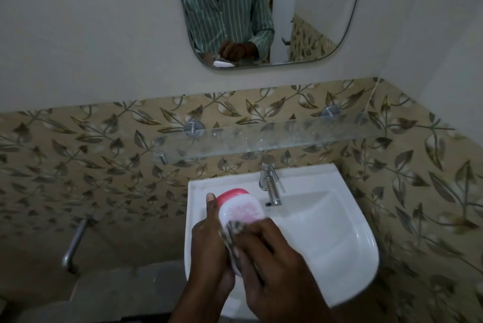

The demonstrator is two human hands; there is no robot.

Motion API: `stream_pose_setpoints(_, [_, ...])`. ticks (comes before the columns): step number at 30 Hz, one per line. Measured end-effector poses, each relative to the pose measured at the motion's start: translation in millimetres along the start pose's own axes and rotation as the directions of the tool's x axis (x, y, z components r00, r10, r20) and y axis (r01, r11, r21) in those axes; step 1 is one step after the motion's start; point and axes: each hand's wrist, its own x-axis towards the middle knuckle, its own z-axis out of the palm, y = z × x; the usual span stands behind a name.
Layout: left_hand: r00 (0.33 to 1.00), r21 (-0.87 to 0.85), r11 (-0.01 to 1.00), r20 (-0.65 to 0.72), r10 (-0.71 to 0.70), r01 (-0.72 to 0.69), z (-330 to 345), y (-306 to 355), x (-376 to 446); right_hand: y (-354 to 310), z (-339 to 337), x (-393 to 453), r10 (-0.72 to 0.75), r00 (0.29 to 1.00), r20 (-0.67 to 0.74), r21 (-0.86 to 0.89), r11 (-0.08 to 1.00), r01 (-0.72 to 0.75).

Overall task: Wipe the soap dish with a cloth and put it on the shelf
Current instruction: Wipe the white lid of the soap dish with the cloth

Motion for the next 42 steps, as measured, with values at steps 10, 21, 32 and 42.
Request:
stream_pose_setpoints(10, [0.989,0.08,0.994,0.123,-0.086,0.076,1.5,-7.5,-5.9,-1.6,-0.9,22.3,0.023,0.998,0.05,-0.17,0.985,-0.014])
stream_pose_setpoints(21, [0.982,0.216,0.973,0.153,-0.113,0.078,-2.9,-6.3,-0.9,38.2,-25.9,29.7,0.236,0.961,-0.146,0.12,0.968,-0.219])
stream_pose_setpoints(32, [0.997,-0.068,0.995,-0.019,-0.07,0.068,24.1,-4.0,-13.8,25.0,-44.3,-20.1,0.368,0.93,0.012,0.043,0.929,-0.368])
stream_pose_setpoints(42, [0.959,0.082,0.956,0.042,0.279,-0.282,53.3,-1.0,-30.5,54.8,-59.5,-20.6,0.25,0.968,0.027,-0.044,0.968,-0.248])
